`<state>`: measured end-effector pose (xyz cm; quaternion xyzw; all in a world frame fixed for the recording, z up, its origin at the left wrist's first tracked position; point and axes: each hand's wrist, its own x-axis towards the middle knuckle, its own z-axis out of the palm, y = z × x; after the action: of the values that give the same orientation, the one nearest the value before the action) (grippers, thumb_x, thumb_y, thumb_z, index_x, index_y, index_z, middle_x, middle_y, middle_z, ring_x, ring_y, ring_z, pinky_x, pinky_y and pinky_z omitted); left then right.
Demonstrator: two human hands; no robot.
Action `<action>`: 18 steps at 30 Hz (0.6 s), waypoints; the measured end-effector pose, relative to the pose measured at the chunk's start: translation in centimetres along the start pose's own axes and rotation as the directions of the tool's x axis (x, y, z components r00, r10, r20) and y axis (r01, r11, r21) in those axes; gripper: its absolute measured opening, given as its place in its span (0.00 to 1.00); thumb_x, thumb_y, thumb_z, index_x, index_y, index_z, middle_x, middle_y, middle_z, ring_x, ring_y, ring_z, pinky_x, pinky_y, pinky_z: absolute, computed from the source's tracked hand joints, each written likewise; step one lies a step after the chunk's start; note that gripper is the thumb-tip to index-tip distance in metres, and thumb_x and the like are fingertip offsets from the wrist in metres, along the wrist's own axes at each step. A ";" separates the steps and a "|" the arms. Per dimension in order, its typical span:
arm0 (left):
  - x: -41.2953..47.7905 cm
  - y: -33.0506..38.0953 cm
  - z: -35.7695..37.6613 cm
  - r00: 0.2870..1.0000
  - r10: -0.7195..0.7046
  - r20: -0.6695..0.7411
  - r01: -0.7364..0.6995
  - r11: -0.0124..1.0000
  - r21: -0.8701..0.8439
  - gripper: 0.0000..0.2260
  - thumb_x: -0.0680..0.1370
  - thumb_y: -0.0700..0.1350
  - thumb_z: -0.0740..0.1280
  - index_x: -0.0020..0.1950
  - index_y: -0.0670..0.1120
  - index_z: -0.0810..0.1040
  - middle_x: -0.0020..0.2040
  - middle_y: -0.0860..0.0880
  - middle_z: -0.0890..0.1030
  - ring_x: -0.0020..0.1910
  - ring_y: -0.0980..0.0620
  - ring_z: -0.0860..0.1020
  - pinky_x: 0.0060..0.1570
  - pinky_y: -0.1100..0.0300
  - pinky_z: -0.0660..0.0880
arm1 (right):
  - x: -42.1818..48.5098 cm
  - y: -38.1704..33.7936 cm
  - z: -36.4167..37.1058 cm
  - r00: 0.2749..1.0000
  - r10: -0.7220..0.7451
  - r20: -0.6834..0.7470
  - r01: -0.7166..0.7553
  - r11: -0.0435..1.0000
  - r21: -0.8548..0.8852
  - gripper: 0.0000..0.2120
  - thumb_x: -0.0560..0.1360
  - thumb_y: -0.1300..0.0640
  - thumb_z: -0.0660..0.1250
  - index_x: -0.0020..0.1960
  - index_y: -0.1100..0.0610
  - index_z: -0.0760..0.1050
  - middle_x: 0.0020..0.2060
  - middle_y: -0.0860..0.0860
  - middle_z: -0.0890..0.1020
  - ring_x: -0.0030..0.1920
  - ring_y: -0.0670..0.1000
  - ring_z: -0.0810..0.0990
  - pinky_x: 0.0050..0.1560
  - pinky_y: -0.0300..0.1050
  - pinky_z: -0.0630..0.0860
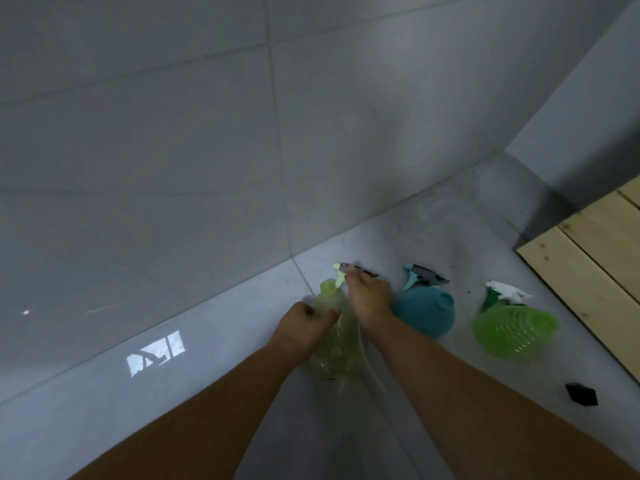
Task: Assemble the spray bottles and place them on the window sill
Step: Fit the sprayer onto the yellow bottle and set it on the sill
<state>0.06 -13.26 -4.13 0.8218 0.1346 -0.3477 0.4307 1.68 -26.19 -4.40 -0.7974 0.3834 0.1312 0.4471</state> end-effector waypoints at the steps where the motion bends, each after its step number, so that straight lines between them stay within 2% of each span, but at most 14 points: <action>1: 0.1 -0.1 0.0 1.000 0.000 0.003 0.000 1.000 -0.008 0.28 0.78 0.60 0.70 0.69 0.41 0.75 0.60 0.43 0.81 0.57 0.44 0.81 0.57 0.53 0.79 | 0.2 0.2 0.1 1.000 0.011 0.005 -0.011 1.000 0.025 0.29 0.77 0.40 0.53 0.64 0.58 0.78 0.62 0.60 0.80 0.61 0.63 0.75 0.67 0.58 0.69; 3: 0.1 -0.3 0.0 1.000 0.000 0.007 0.000 1.000 -0.031 0.26 0.78 0.59 0.71 0.67 0.41 0.78 0.55 0.46 0.81 0.53 0.47 0.81 0.53 0.55 0.79 | 0.7 0.7 0.3 0.997 0.076 -0.001 -0.075 0.987 0.140 0.39 0.66 0.31 0.55 0.62 0.59 0.78 0.58 0.59 0.81 0.57 0.60 0.78 0.61 0.55 0.75; 5: 0.1 -0.5 -0.1 1.000 0.004 -0.006 -0.004 0.999 -0.038 0.26 0.77 0.59 0.72 0.67 0.42 0.78 0.55 0.46 0.81 0.53 0.47 0.82 0.52 0.55 0.79 | 1.8 2.1 0.8 0.994 0.109 0.022 -0.111 0.964 0.241 0.46 0.57 0.26 0.57 0.60 0.59 0.79 0.54 0.56 0.83 0.52 0.57 0.80 0.55 0.51 0.79; 7: 0.0 -0.6 -0.2 1.000 0.007 -0.017 -0.008 0.998 -0.063 0.26 0.76 0.58 0.73 0.67 0.43 0.77 0.56 0.46 0.81 0.53 0.47 0.82 0.51 0.55 0.79 | 0.5 1.3 0.2 0.995 0.069 0.072 -0.086 0.957 0.275 0.42 0.59 0.28 0.60 0.58 0.59 0.81 0.52 0.55 0.84 0.49 0.54 0.82 0.50 0.47 0.79; 10: -0.3 -0.8 -0.4 0.999 0.019 -0.026 -0.021 0.996 -0.086 0.23 0.77 0.58 0.73 0.65 0.45 0.77 0.52 0.49 0.79 0.49 0.49 0.80 0.47 0.57 0.77 | -0.7 0.4 -0.6 0.991 -0.016 0.136 -0.026 0.954 0.300 0.26 0.70 0.38 0.64 0.55 0.58 0.81 0.53 0.56 0.81 0.45 0.49 0.80 0.39 0.40 0.73; 12: -0.7 -0.9 -0.4 0.999 0.030 -0.028 -0.032 0.994 -0.103 0.19 0.76 0.57 0.73 0.60 0.48 0.76 0.49 0.51 0.79 0.48 0.51 0.80 0.47 0.56 0.80 | -0.7 0.8 -0.5 0.985 -0.047 0.168 -0.007 0.953 0.304 0.26 0.67 0.35 0.63 0.55 0.53 0.82 0.56 0.57 0.80 0.48 0.50 0.80 0.43 0.41 0.76; 14: -0.9 -1.1 -0.5 0.999 0.043 -0.025 -0.046 0.991 -0.128 0.16 0.76 0.57 0.73 0.57 0.50 0.76 0.50 0.50 0.80 0.49 0.49 0.82 0.50 0.53 0.83 | -1.0 0.9 -0.4 0.980 -0.100 0.174 0.039 0.946 0.322 0.28 0.64 0.31 0.61 0.51 0.49 0.84 0.55 0.54 0.83 0.50 0.51 0.83 0.54 0.49 0.80; 16: -1.5 -1.0 -0.8 0.999 0.051 -0.018 -0.054 0.983 -0.173 0.13 0.77 0.54 0.74 0.55 0.51 0.74 0.50 0.49 0.80 0.47 0.49 0.82 0.48 0.53 0.82 | -1.5 0.9 -0.5 0.976 -0.141 0.165 0.078 0.937 0.341 0.24 0.70 0.34 0.61 0.51 0.49 0.84 0.49 0.51 0.86 0.50 0.51 0.84 0.59 0.53 0.79; 18: -2.3 -0.8 -1.3 0.998 0.059 0.010 -0.055 0.968 -0.243 0.11 0.77 0.51 0.74 0.55 0.51 0.75 0.50 0.46 0.82 0.45 0.48 0.83 0.49 0.51 0.83 | -1.9 0.5 -1.0 0.976 -0.168 0.140 0.107 0.925 0.364 0.18 0.77 0.40 0.60 0.48 0.49 0.84 0.47 0.53 0.86 0.49 0.52 0.84 0.58 0.54 0.79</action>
<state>-1.44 -11.59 -2.50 0.7636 0.1487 -0.3230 0.5390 -0.05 -26.20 -3.12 -0.7150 0.3046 0.0951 0.6221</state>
